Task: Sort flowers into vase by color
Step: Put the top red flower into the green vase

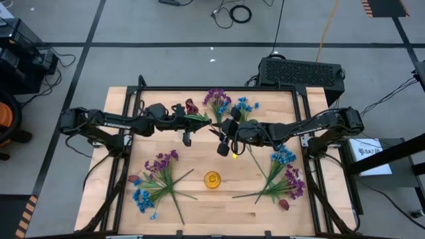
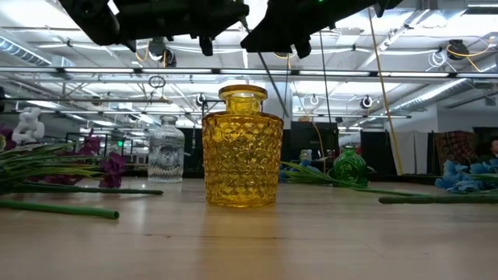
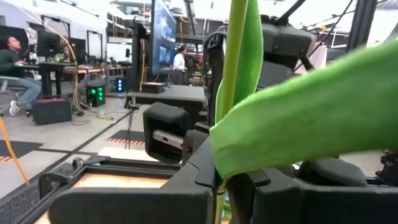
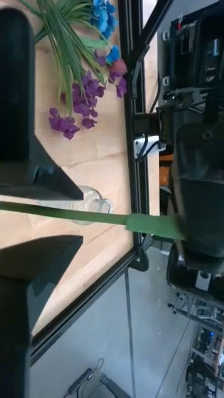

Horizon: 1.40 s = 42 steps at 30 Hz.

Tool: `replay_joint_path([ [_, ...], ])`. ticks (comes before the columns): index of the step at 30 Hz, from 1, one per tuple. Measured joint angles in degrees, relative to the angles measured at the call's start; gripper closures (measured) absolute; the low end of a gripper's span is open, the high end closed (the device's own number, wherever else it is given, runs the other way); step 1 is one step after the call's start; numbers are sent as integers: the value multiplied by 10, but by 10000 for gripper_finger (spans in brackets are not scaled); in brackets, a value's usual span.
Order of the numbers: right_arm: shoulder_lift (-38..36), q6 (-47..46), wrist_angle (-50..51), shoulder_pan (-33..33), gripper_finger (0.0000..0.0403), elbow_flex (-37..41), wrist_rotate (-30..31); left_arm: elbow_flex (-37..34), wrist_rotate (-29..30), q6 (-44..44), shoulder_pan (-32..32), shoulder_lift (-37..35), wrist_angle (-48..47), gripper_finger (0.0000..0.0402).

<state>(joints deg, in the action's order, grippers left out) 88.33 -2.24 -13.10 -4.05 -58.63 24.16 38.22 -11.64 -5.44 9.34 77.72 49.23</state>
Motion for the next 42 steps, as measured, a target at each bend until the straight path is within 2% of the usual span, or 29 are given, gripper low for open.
replay_joint_path([
  [6, 0, -3, -3, 0, 354, 0, 0, 0, -1, 2, 0, 0, -1, 382],
  [17, 0, -14, -17, 0, 353, 0, -1, 0, -1, 15, 0, 0, -4, 382],
  [22, 0, -15, -16, 0, 393, 0, -2, 0, -1, 14, 0, 0, -5, 382],
  [24, 0, -15, -13, 0, 396, 0, -2, 0, -1, 14, 0, 0, -6, 377],
  [28, -12, -14, 6, 0, 398, 0, -3, 0, -1, 2, 0, 0, -7, 346],
  [30, -31, -13, 18, 3, 400, 0, -3, 0, -1, -6, 0, -1, -7, 318],
  [37, -140, -19, 150, 18, 401, 0, 0, 0, -1, -17, 2, -12, -39, 213],
  [40, -184, -16, 195, 23, 402, 2, 32, 0, -1, -17, 5, -20, -59, 193],
  [42, -213, -9, 192, 29, 402, 23, 56, 0, -1, -18, 7, -25, -66, 191],
])
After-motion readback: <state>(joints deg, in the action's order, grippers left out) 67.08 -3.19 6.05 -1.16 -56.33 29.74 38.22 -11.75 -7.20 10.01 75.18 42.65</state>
